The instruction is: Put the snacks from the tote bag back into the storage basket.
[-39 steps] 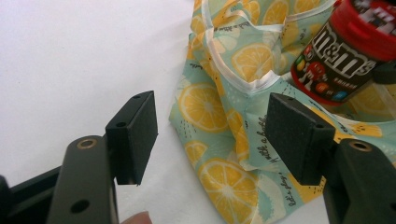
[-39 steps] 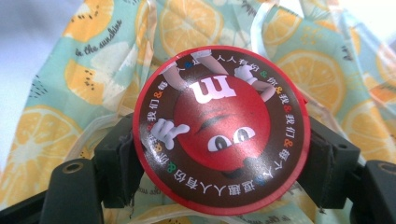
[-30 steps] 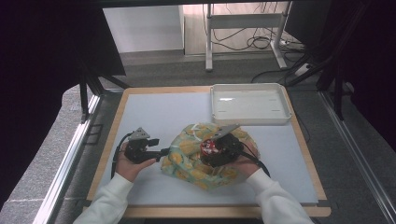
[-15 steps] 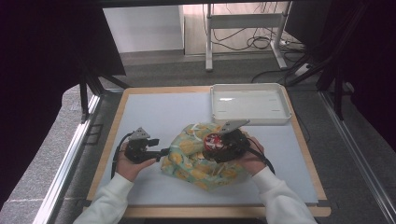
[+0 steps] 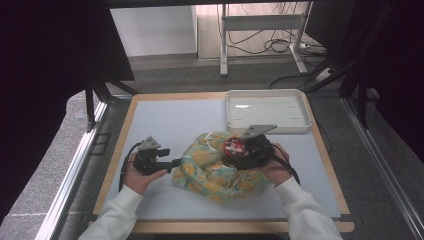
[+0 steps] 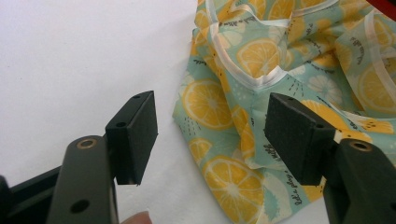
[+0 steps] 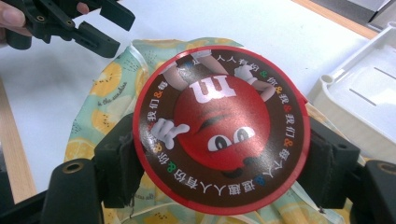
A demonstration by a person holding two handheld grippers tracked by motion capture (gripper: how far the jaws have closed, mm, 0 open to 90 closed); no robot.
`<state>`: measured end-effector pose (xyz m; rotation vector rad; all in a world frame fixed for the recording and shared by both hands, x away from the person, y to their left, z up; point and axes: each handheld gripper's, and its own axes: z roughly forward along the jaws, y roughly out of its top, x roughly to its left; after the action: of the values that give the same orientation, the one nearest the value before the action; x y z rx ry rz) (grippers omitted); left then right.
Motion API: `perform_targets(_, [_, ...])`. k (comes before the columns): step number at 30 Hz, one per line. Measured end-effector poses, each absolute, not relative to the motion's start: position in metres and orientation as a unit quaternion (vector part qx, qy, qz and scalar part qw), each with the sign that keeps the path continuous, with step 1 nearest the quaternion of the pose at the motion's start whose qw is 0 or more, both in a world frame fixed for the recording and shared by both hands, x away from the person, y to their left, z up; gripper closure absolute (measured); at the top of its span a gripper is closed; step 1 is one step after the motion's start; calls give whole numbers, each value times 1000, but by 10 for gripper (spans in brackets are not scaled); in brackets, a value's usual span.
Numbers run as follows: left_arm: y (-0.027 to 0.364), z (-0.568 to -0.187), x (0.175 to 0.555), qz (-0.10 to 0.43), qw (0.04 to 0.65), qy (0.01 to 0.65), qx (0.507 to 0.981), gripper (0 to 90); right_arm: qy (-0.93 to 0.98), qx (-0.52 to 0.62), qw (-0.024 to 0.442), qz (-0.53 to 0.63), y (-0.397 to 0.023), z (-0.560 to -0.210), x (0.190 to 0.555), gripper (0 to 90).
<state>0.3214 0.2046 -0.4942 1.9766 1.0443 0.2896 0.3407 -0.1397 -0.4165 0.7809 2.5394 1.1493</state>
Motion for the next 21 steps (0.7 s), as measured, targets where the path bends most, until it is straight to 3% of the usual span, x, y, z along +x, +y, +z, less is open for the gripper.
perform_targets(21, [203, -494, 321, 120, 430, 415, 793, 359, 860, 281, 132, 405, -151, -406, 344, 257])
